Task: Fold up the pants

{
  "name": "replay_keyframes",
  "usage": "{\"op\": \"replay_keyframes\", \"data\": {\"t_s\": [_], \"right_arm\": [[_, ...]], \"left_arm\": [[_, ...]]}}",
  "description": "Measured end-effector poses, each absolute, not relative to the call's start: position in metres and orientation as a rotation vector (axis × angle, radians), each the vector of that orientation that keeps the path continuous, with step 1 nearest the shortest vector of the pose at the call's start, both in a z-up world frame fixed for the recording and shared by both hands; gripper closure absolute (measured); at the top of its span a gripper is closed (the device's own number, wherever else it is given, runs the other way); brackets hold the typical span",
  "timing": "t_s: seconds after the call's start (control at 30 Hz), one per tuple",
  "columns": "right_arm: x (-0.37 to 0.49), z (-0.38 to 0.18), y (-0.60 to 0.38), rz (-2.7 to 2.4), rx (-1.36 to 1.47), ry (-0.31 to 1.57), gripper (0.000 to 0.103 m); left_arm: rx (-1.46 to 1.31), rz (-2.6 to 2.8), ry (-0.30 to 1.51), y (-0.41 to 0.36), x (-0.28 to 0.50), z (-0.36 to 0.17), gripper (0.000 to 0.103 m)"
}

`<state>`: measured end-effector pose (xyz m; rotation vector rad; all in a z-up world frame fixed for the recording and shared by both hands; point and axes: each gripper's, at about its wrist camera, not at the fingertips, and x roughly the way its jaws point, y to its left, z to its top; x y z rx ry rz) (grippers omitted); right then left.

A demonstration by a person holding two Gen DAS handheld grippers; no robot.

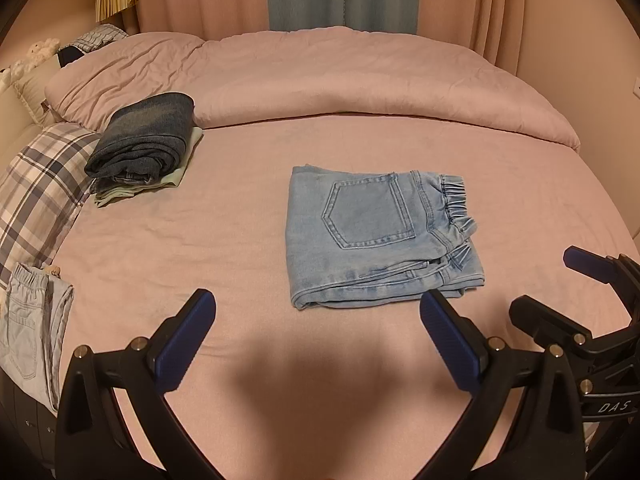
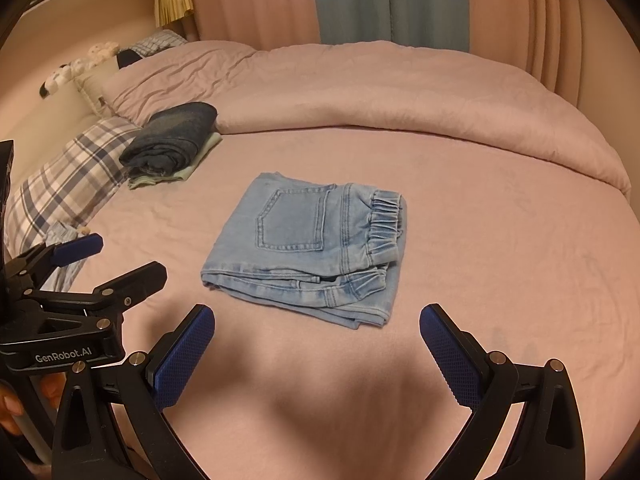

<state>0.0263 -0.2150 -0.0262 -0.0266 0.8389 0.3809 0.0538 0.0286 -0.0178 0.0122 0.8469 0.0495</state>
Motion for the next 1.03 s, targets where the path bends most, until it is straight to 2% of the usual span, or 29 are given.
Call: {"op": "replay_keyframes", "data": {"t_s": [1.03], "right_arm": [[0.028,-0.0277,-0.2144,0.38,-0.028,0.834,0.001]], "left_arm": [[0.014,0.043,0.852,0.0347,0.0558,-0.0211,0.001]]}}
